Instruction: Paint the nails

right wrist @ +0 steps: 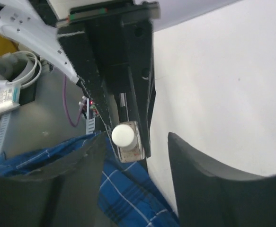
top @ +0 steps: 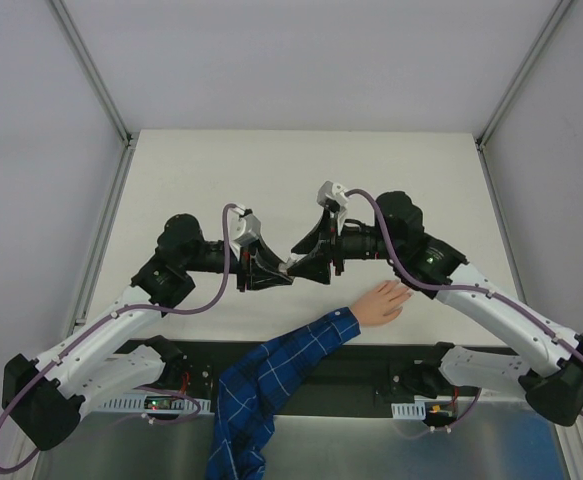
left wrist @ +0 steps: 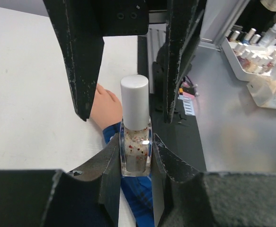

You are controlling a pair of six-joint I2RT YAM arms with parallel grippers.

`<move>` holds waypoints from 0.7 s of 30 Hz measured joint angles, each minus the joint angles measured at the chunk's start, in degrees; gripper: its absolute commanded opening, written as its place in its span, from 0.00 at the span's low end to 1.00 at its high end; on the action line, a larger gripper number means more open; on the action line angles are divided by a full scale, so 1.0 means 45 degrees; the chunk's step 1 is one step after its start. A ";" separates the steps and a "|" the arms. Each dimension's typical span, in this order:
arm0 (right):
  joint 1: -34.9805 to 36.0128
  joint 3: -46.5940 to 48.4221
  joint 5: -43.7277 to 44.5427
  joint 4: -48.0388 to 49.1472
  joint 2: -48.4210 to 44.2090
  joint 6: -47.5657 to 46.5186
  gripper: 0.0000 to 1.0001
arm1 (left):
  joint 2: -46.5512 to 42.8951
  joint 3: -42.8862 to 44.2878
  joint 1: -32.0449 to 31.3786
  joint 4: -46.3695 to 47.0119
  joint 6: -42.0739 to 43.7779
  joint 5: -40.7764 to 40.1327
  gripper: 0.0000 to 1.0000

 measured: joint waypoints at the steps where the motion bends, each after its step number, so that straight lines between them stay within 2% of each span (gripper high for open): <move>1: 0.0058 -0.0068 0.0559 -0.0151 -0.0136 0.0199 0.69 | -0.0029 0.0015 0.0000 -0.0078 0.0155 -0.0204 0.00; 3: 0.0165 -0.0097 0.1647 -0.0515 -0.0389 0.0797 0.78 | -0.0087 0.0044 -0.0005 -0.0262 0.0418 -0.0733 0.00; 7: 0.0899 -0.0034 0.3871 -0.0899 -0.0782 0.1778 0.81 | -0.0146 0.0155 -0.0005 -0.0709 0.0738 -0.1836 0.00; 10: 0.2025 0.0466 0.6305 -0.1836 -0.0845 0.2545 0.81 | -0.0160 0.0199 -0.0005 -0.0903 0.0855 -0.2589 0.00; 17: 0.4061 0.2594 1.2497 -0.3823 0.0029 0.5090 0.62 | -0.0408 0.0199 0.0000 -0.1122 0.1035 -0.4095 0.00; 21: 0.4624 0.3662 1.4576 -0.4488 0.1200 0.5901 0.54 | -0.0476 0.0199 0.0000 -0.1146 0.1059 -0.4444 0.00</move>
